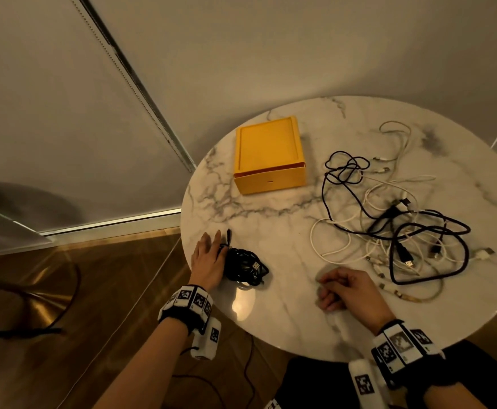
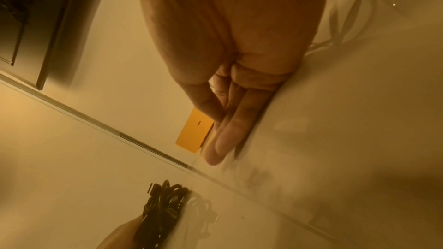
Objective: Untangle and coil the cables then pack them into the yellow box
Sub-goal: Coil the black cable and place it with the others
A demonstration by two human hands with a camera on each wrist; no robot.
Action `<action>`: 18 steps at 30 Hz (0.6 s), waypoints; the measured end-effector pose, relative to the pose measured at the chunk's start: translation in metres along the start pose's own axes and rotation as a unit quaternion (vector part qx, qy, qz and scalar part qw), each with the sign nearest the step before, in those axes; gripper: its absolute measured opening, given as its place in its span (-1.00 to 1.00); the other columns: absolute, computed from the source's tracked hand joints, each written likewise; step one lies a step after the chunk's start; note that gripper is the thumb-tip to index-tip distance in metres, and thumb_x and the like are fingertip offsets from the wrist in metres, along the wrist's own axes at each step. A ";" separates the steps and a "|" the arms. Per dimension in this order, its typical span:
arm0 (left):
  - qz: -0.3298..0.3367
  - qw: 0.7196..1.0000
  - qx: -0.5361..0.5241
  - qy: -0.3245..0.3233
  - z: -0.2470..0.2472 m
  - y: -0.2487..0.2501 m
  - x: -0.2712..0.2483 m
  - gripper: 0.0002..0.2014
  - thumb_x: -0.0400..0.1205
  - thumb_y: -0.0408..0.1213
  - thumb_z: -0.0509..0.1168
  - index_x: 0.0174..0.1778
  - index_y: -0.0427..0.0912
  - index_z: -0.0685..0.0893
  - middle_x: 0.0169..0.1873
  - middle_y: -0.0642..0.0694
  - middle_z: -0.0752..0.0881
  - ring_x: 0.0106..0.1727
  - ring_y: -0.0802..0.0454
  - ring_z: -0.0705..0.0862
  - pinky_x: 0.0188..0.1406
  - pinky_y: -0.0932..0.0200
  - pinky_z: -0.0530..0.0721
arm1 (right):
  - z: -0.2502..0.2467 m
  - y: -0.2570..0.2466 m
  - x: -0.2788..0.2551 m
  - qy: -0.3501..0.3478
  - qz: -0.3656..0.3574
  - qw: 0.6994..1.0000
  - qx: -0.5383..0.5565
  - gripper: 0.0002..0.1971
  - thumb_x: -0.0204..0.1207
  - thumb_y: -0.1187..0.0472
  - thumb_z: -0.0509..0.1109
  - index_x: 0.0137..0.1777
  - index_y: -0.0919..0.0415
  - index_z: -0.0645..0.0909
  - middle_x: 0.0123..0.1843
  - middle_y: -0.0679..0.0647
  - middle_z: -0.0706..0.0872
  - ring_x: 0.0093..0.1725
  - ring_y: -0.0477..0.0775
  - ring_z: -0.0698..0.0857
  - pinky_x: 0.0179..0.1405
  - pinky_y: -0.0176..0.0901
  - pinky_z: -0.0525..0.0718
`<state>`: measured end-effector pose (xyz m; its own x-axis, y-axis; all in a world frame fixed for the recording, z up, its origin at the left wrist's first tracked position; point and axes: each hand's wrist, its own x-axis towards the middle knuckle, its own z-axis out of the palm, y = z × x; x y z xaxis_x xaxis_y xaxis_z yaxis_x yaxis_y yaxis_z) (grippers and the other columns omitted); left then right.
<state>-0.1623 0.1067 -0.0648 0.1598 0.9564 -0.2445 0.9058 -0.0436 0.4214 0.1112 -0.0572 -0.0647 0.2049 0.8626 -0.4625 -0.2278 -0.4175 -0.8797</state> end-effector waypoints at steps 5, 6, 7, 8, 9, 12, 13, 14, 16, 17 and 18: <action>-0.014 0.999 -0.036 0.031 0.005 0.008 0.000 -0.52 0.76 -0.03 0.04 0.64 0.12 0.21 0.69 -0.11 0.01 0.70 -0.09 -0.06 0.65 -0.18 -0.08 | 0.000 0.000 0.000 0.001 -0.005 1.000 0.003 -0.83 0.56 0.59 0.24 -0.13 0.41 0.62 -0.39 0.31 0.71 -0.51 0.19 0.71 -0.59 -0.17 0.68; -0.014 0.997 -0.064 0.041 0.005 0.009 0.000 -0.53 0.75 -0.05 0.08 0.62 0.10 0.27 0.69 -0.10 0.06 0.69 -0.07 -0.02 0.65 -0.20 -0.06 | 0.001 0.000 -0.001 0.001 -0.006 1.000 0.002 -0.82 0.56 0.59 0.23 -0.14 0.40 0.62 -0.40 0.31 0.71 -0.52 0.18 0.71 -0.59 -0.18 0.68; -0.015 0.993 -0.103 0.052 0.004 0.009 0.000 -0.54 0.74 -0.07 0.13 0.60 0.08 0.33 0.68 -0.09 0.11 0.69 -0.06 0.03 0.65 -0.22 -0.03 | 0.000 -0.001 -0.001 0.001 -0.006 1.000 0.002 -0.82 0.56 0.60 0.23 -0.14 0.40 0.62 -0.40 0.31 0.71 -0.53 0.17 0.71 -0.60 -0.18 0.68; -0.016 0.987 -0.145 0.062 0.003 0.009 0.000 -0.54 0.73 -0.09 0.17 0.58 0.05 0.38 0.66 -0.09 0.16 0.67 -0.07 0.10 0.65 -0.21 0.01 | 0.000 -0.001 -0.001 -0.001 -0.006 1.000 0.003 -0.82 0.56 0.60 0.22 -0.13 0.42 0.62 -0.40 0.31 0.71 -0.53 0.16 0.71 -0.60 -0.18 0.68; -0.018 0.980 -0.184 0.075 0.001 0.008 -0.001 -0.55 0.72 -0.12 0.21 0.55 0.01 0.42 0.64 -0.10 0.22 0.65 -0.08 0.18 0.64 -0.18 0.09 | 0.000 0.000 -0.001 -0.002 -0.006 1.000 0.004 -0.82 0.56 0.60 0.22 -0.12 0.43 0.61 -0.41 0.30 0.71 -0.53 0.16 0.71 -0.59 -0.18 0.68; -0.023 0.956 -0.271 0.108 -0.004 0.003 -0.004 -0.61 0.68 -0.19 0.29 0.45 -0.09 0.54 0.54 -0.11 0.38 0.53 -0.10 0.39 0.56 -0.08 0.34 | -0.001 0.002 0.000 -0.007 -0.008 1.000 0.002 -0.83 0.57 0.60 0.21 -0.09 0.45 0.62 -0.40 0.30 0.71 -0.52 0.17 0.72 -0.57 -0.17 0.69; -0.026 0.950 -0.291 0.113 -0.006 0.001 -0.005 -0.64 0.67 -0.19 0.30 0.41 -0.07 0.57 0.51 -0.10 0.43 0.50 -0.09 0.43 0.53 -0.09 0.40 | -0.001 0.002 0.001 -0.008 -0.009 1.000 0.002 -0.84 0.57 0.60 0.22 -0.10 0.45 0.62 -0.40 0.30 0.72 -0.52 0.16 0.72 -0.56 -0.17 0.69; -0.027 0.946 -0.303 0.115 -0.007 -0.001 -0.006 -0.67 0.67 -0.18 0.31 0.36 -0.04 0.59 0.47 -0.08 0.47 0.47 -0.07 0.46 0.51 -0.10 0.44 | -0.001 0.002 0.001 -0.008 -0.009 1.000 0.002 -0.84 0.57 0.59 0.22 -0.10 0.45 0.62 -0.39 0.30 0.72 -0.52 0.16 0.72 -0.56 -0.17 0.69; -0.025 0.943 -0.309 0.119 -0.010 -0.004 -0.009 -0.74 0.67 -0.18 0.31 0.29 -0.01 0.64 0.40 -0.06 0.54 0.42 -0.01 0.49 0.47 -0.07 0.49 | -0.001 0.002 0.001 -0.010 -0.010 1.000 0.003 -0.84 0.56 0.59 0.22 -0.10 0.46 0.62 -0.39 0.31 0.71 -0.52 0.16 0.72 -0.56 -0.17 0.69; -0.025 0.943 -0.307 0.126 -0.011 -0.005 -0.010 -0.76 0.67 -0.19 0.31 0.26 0.00 0.66 0.38 -0.05 0.56 0.41 0.01 0.50 0.46 -0.05 0.49 | -0.001 0.003 0.001 -0.009 -0.010 1.000 0.003 -0.84 0.56 0.59 0.22 -0.10 0.46 0.62 -0.39 0.31 0.71 -0.52 0.16 0.72 -0.56 -0.17 0.69; -0.023 0.943 -0.305 0.133 -0.014 -0.006 -0.012 -0.78 0.67 -0.19 0.31 0.23 0.02 0.67 0.35 -0.02 0.58 0.40 0.01 0.51 0.45 -0.06 0.50 | -0.001 0.003 0.001 -0.009 -0.009 1.000 0.004 -0.84 0.56 0.60 0.22 -0.10 0.46 0.62 -0.38 0.32 0.71 -0.51 0.17 0.72 -0.56 -0.16 0.69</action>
<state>-0.1749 0.0995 -0.0525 -0.0516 0.9953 -0.0818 0.5031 0.0967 0.8588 0.1116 -0.0583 -0.0679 0.1921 0.8752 -0.4440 -0.2314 -0.3993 -0.8871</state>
